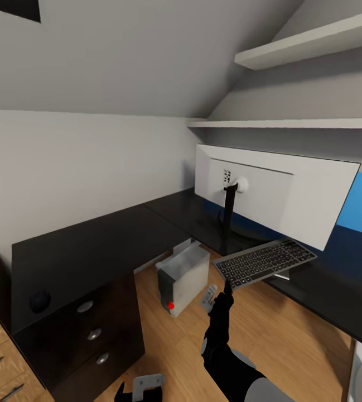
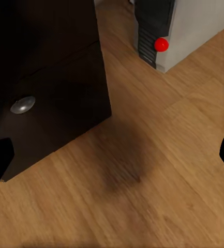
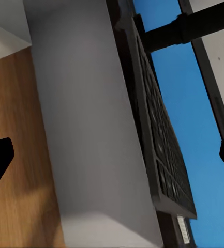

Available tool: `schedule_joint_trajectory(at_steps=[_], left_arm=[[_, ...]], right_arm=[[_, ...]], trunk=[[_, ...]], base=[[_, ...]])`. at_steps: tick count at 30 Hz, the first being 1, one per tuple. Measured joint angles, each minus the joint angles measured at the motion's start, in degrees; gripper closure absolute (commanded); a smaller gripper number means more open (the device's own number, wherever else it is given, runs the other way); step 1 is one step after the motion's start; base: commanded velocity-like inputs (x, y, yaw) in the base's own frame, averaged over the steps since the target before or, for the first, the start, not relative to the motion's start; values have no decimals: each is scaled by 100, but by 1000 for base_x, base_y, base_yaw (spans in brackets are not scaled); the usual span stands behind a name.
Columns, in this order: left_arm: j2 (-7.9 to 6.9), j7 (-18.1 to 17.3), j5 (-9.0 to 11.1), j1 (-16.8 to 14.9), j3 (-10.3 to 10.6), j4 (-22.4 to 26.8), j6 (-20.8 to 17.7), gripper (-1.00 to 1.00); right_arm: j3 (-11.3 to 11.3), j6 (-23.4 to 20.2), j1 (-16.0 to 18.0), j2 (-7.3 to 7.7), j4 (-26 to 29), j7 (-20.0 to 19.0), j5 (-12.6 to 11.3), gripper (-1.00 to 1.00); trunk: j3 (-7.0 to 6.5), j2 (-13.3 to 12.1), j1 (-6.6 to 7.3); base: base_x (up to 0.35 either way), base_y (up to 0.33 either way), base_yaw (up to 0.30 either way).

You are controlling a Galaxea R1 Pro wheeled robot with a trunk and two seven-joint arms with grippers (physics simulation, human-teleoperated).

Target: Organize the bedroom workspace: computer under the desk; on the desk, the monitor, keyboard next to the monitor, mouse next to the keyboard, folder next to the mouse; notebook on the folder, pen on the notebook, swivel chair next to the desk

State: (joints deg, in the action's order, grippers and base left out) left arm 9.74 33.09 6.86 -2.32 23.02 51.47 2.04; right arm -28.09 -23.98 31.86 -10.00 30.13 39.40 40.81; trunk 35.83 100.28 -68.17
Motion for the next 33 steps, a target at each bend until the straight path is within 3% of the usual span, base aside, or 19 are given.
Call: schedule_joint_trajectory(at_steps=[4,6,8,17,33], left_arm=[[26,10,11,-2,22,702,-114,-100],[26,0,35,-2,90,1288,-419,-100],[26,-9,66,-2,148,1449,-564,-100],[26,-23,214,-1,220,1258,-724,-100],[26,-21,228,-1,427,790,-697,-100]], right_arm=[[-1,0,-7,0,-13,57,5,-100],[-1,-5,-13,0,-19,69,13,-100],[-1,-4,-18,0,-20,73,15,-100],[-4,-17,-26,0,-174,67,18,-100],[-17,-15,-27,0,-371,76,44,-100]], trunk=[[18,42,-23],[18,41,-23],[18,41,-23],[18,41,-23],[18,41,-22]], base=[[0,0,0],[0,0,0],[0,0,0],[0,0,0],[54,0,0]])
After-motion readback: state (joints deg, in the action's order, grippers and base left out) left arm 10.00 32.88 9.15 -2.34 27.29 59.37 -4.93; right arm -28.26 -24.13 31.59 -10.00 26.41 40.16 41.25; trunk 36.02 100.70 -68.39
